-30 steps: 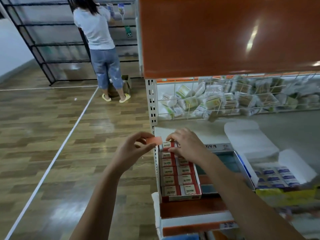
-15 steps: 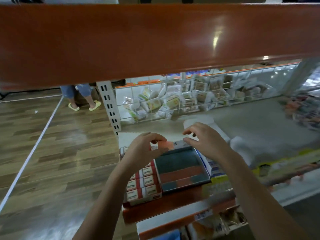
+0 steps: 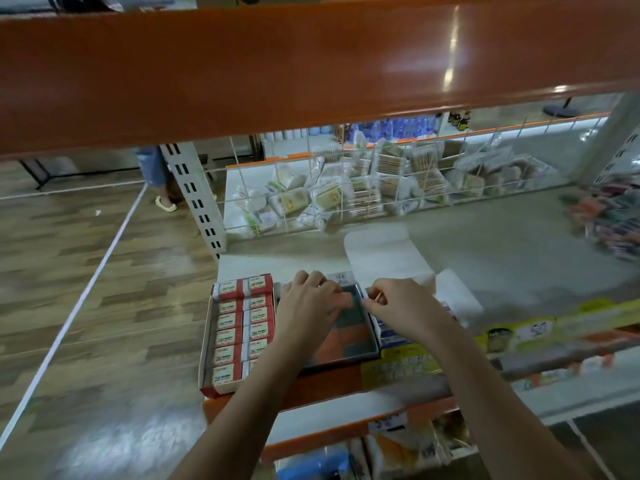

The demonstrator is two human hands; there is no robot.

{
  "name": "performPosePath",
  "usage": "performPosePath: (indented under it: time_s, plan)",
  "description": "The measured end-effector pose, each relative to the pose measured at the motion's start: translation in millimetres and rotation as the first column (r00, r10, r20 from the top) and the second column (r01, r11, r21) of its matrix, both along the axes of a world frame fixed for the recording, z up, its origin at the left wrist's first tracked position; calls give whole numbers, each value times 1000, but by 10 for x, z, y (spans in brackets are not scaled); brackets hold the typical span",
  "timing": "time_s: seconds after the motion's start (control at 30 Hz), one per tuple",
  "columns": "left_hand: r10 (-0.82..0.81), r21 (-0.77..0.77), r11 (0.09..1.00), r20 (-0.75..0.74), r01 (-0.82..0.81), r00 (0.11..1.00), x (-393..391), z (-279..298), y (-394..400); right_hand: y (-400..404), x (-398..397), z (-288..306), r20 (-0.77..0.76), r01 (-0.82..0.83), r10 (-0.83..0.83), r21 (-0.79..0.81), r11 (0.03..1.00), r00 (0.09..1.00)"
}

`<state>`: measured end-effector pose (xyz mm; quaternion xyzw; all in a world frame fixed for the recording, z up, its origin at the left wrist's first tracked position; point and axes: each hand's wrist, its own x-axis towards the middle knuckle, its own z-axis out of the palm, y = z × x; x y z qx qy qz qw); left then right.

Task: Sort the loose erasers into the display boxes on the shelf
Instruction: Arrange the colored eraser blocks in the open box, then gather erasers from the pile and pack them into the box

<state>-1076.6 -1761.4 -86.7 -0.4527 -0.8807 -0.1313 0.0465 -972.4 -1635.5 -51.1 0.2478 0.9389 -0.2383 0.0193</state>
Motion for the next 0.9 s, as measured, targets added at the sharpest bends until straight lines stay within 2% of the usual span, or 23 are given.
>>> performPosePath:
  time_s: [0.37, 0.5, 0.6, 0.7, 0.77, 0.9]
  plan:
    - [64, -37, 997, -50, -66, 997, 87, -79, 153, 59, 24, -71, -37, -37, 38, 26, 999, 999]
    - [-16, -104, 994, -19, 13, 1000, 22, 34, 183, 33, 55, 48, -126, -20, 18, -12, 1000, 992]
    - [-92, -154, 984, -36, 85, 995, -107, 278, 272, 196, 129, 208, -186, 22, -8, 75, 997, 982]
    - [-123, -114, 987, -103, 111, 987, -142, 575, 506, 494, 298, 307, -249, 123, -79, 166, 978, 965]
    - [-153, -96, 985, -138, 140, 979, -37, 709, 741, 701, 454, 323, -282, 171, -108, 206, 963, 953]
    - [-252, -30, 968, -118, 250, 960, 445, 760, 1344, 1142, 906, 272, -276, 251, -171, 291, 923, 946]
